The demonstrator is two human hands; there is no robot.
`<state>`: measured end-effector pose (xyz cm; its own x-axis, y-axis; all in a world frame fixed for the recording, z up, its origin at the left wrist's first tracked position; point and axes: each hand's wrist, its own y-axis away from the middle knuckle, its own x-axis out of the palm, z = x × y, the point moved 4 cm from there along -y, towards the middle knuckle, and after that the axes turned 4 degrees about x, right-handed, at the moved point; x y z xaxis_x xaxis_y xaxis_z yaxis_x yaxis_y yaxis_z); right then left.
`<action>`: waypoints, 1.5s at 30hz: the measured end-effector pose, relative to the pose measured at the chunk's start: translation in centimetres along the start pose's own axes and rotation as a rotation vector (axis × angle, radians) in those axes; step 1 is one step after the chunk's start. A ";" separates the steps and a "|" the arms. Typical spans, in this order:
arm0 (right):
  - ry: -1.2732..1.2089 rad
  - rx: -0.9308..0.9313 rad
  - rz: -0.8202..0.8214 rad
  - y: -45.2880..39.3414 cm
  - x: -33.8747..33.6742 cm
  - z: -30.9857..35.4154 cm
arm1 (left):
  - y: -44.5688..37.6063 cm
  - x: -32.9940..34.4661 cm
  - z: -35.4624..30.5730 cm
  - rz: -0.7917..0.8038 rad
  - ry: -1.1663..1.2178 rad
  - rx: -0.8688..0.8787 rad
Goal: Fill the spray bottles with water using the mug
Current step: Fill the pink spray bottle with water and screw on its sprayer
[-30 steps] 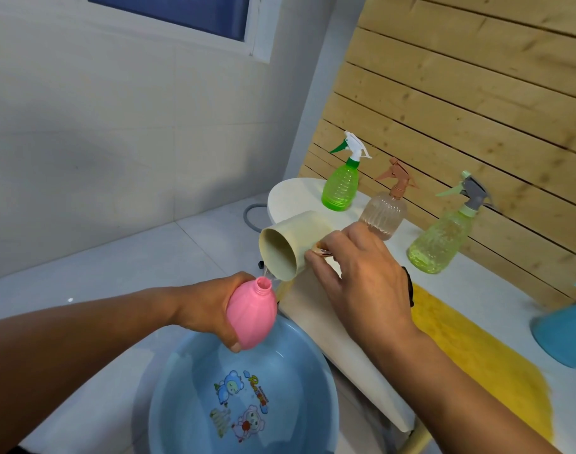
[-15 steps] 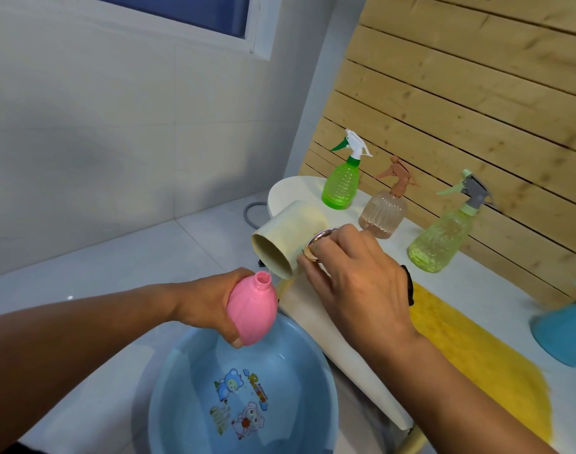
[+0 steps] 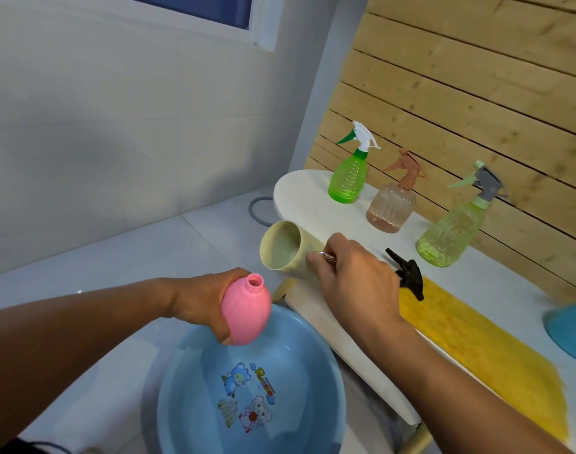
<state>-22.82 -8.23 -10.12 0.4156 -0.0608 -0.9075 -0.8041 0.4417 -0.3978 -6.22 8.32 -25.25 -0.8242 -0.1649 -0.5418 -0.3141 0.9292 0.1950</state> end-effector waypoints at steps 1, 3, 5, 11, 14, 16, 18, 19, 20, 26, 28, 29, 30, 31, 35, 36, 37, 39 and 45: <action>-0.015 0.038 0.052 -0.3 0.9 -0.3 | 0.1 0.1 0.4 0.007 -0.007 -0.006; -0.044 0.106 0.180 -0.7 3.3 -0.8 | 0.3 0.1 1.0 0.015 -0.015 -0.016; -0.081 0.169 0.316 -0.6 6.1 -1.4 | 0.4 0.1 1.3 0.018 -0.032 -0.019; -0.017 0.299 0.670 2.3 17.1 -3.9 | 0.3 -0.2 1.4 -0.042 -0.016 0.002; -0.005 0.361 0.774 4.9 21.9 -5.3 | 0.2 -0.2 1.1 -0.098 0.026 0.006; 0.027 0.305 0.836 6.6 24.2 -5.9 | 0.2 -0.1 1.0 -0.123 0.044 0.008; 0.070 0.252 0.821 7.8 25.4 -6.4 | 0.1 0.2 1.2 -0.134 0.057 0.009; 0.101 0.233 0.809 8.2 25.8 -6.7 | 0.2 0.3 1.2 -0.133 0.064 0.007; 0.135 0.202 0.812 8.5 26.3 -6.8 | 0.2 0.4 1.3 -0.131 0.071 0.006; 0.215 0.149 0.900 10.1 29.0 -6.9 | 0.2 0.5 2.0 -0.118 0.081 -0.001; 0.204 0.130 0.919 11.0 29.9 -6.5 | 0.2 0.4 2.3 -0.127 0.053 0.000; 0.186 0.140 0.930 11.3 30.1 -6.3 | 0.2 0.3 2.4 -0.133 0.044 0.000; 0.156 0.160 0.939 11.4 30.4 -6.0 | 0.2 0.2 2.5 -0.135 0.041 -0.006; 0.117 0.192 0.943 11.6 30.6 -5.8 | 0.3 0.1 2.7 -0.135 0.040 -0.013; -0.089 0.401 0.899 11.1 30.4 -5.5 | 0.7 -0.4 3.3 -0.129 0.018 -0.028; -0.151 0.442 0.869 10.8 30.3 -5.6 | 0.8 -0.5 3.5 -0.130 0.014 -0.032; -0.220 0.487 0.837 10.6 30.0 -5.9 | 1.0 -0.6 3.6 -0.127 0.016 -0.035; -0.332 0.560 0.785 10.4 29.4 -6.3 | 1.2 -0.7 3.7 -0.117 0.025 -0.040; -0.725 0.822 0.682 9.2 25.4 -5.9 | 1.5 -1.4 3.1 -0.114 -0.019 -0.038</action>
<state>-22.20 -10.99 -37.59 0.3694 0.7765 -0.5104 -0.5556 0.6249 0.5485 -4.08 11.01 -26.71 -0.7734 -0.2619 -0.5773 -0.4229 0.8916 0.1621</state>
